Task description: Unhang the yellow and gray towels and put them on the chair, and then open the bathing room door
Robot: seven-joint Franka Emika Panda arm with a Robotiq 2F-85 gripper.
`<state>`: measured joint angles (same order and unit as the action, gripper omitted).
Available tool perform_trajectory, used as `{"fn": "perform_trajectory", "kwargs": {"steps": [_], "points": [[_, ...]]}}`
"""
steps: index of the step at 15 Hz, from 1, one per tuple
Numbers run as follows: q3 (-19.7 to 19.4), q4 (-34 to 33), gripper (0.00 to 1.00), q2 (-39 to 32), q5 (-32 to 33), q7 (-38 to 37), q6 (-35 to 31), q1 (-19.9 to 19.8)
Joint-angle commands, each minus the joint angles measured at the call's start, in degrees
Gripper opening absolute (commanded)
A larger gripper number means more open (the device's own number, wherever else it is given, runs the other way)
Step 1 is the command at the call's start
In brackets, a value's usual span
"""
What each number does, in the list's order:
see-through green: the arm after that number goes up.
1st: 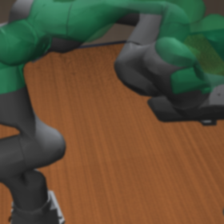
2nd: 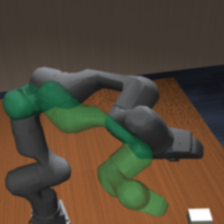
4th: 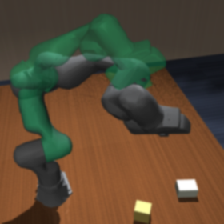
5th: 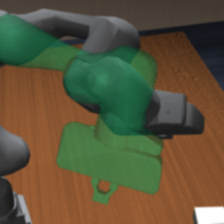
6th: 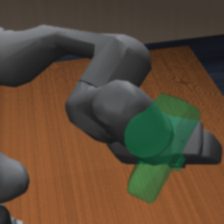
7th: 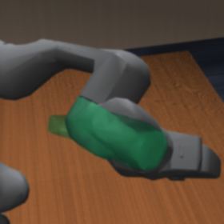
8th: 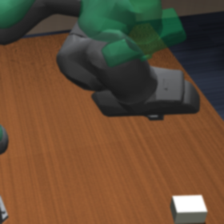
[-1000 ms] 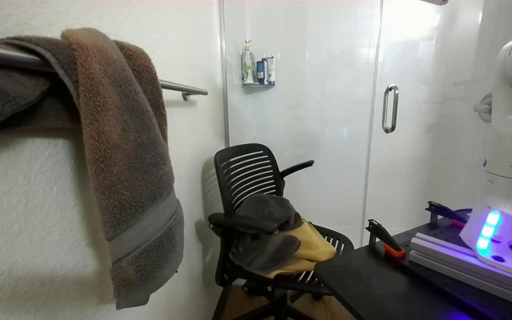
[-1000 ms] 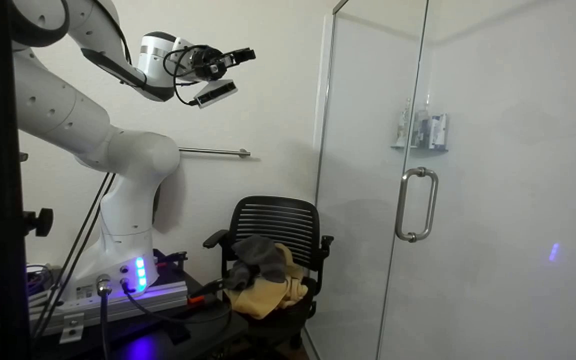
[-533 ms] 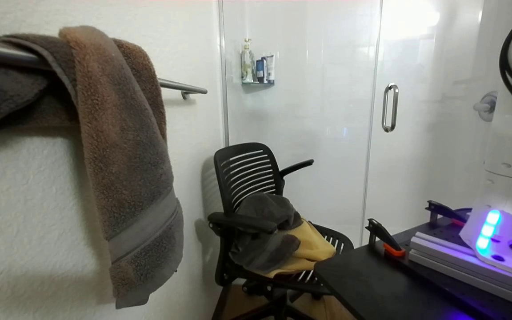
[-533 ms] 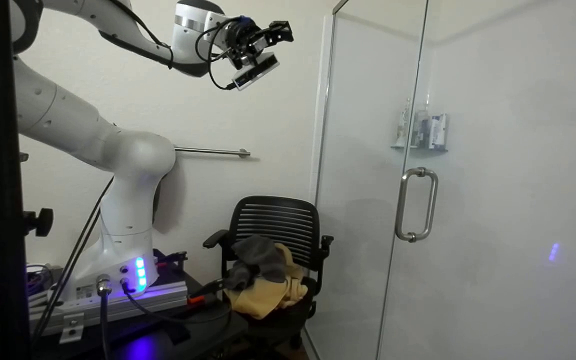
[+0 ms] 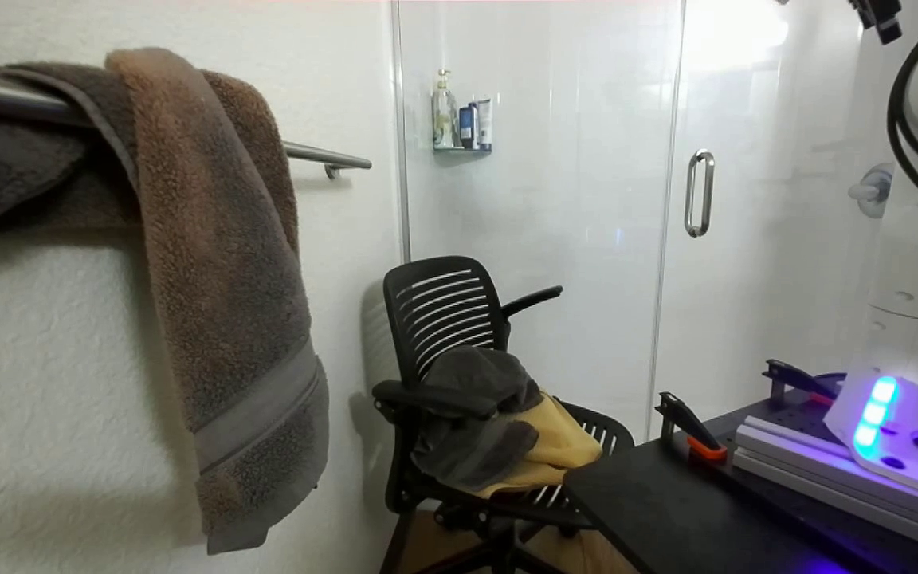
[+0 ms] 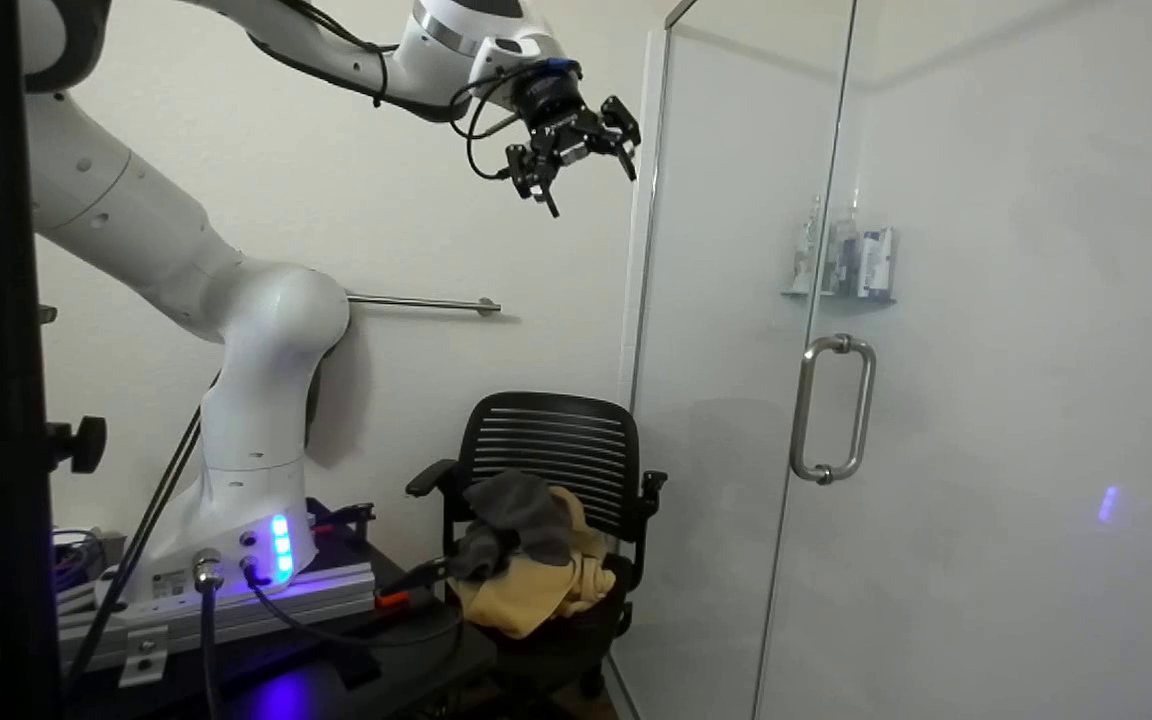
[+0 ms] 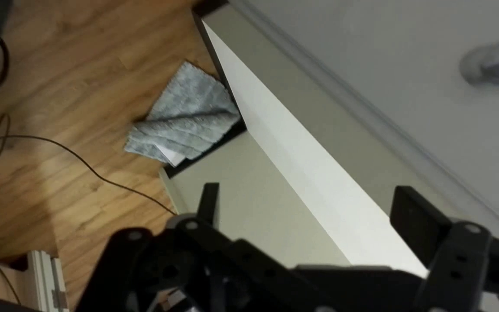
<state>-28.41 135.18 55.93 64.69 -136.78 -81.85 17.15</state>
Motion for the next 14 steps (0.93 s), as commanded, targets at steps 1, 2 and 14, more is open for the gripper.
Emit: {"fn": "perform_trajectory", "kwargs": {"steps": [1,2,14], "points": [[-3.0,-1.1,1.0,-11.4,-10.6,1.5,-10.1,-3.2],[-3.1,-0.4,1.0,-14.0,-11.8,1.6,-13.5,-4.6],[12.0,4.5,1.0,-24.4,-11.4,-12.7,-31.2,-35.7]]}}
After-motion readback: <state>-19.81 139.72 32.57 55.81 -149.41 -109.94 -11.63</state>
